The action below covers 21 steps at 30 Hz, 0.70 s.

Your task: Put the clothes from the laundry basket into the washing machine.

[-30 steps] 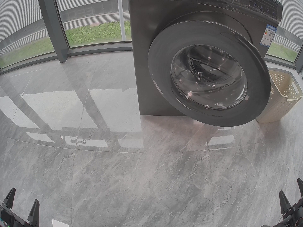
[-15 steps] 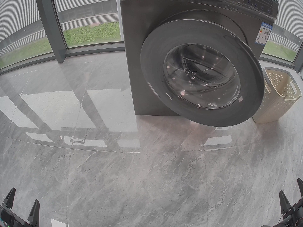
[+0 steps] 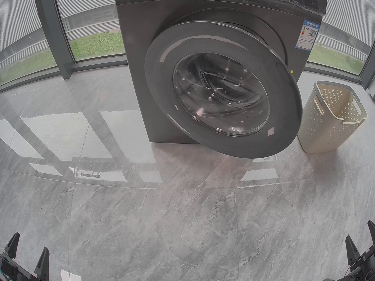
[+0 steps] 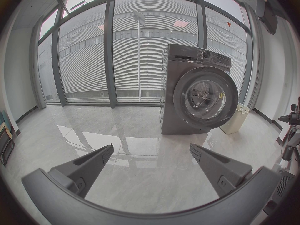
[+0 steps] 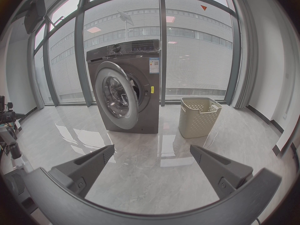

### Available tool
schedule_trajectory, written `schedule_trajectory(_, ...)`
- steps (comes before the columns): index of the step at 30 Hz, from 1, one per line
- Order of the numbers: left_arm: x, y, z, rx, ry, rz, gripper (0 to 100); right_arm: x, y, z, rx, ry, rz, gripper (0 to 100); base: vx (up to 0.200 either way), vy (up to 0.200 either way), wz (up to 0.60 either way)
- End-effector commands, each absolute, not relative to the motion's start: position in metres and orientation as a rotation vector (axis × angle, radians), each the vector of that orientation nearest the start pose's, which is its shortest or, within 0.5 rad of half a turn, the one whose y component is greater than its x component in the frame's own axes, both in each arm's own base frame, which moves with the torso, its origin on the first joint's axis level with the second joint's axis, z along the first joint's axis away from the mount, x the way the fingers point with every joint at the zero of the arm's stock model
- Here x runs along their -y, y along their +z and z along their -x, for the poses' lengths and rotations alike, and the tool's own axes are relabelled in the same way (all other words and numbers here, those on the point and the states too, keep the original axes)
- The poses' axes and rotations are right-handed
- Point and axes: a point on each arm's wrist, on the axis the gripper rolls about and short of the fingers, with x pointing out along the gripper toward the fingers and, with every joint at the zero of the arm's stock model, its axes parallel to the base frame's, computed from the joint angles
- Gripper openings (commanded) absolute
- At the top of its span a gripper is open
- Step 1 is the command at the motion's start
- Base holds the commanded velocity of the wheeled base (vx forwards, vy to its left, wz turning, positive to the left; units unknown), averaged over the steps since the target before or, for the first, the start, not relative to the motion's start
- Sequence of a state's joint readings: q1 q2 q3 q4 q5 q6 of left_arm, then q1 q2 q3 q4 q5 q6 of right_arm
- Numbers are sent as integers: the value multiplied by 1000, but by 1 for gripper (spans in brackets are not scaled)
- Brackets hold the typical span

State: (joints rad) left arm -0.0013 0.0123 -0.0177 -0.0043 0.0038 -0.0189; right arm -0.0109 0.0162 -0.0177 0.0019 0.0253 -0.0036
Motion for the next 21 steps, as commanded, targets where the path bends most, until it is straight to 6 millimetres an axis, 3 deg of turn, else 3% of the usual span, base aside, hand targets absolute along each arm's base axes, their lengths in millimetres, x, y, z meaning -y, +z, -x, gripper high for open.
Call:
schedule_trajectory(1,0,76,22,0,5,20,100,-1,76,22,-8,15,4,100,0,0,0)
schedule_trajectory(16,0,76,22,0,5,15,100,-1,76,22,-8,15,4,100,0,0,0)
schedule_trajectory(21,0,76,22,0,6,17,100,-1,76,22,-8,15,4,100,0,-200,0)
